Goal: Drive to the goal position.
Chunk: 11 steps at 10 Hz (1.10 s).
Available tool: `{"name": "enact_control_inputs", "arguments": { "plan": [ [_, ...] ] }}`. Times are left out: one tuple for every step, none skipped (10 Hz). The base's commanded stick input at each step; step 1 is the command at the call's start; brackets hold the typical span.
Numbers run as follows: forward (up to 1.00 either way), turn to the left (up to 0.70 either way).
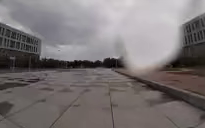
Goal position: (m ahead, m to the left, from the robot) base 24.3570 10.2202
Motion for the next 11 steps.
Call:
{"name": "enact_control_inputs", "arguments": {
  "plan": [
    [0.70, 0.02],
    [0.70, 0.00],
    [0.70, 0.01],
    [0.70, 0.01],
    [0.70, 0.01],
    [0.70, 0.01],
    [0.70, 0.01],
    [0.70, 0.01],
    [0.70, 0.00],
    [0.70, 0.00],
    [0.70, 0.00]
  ]
}}
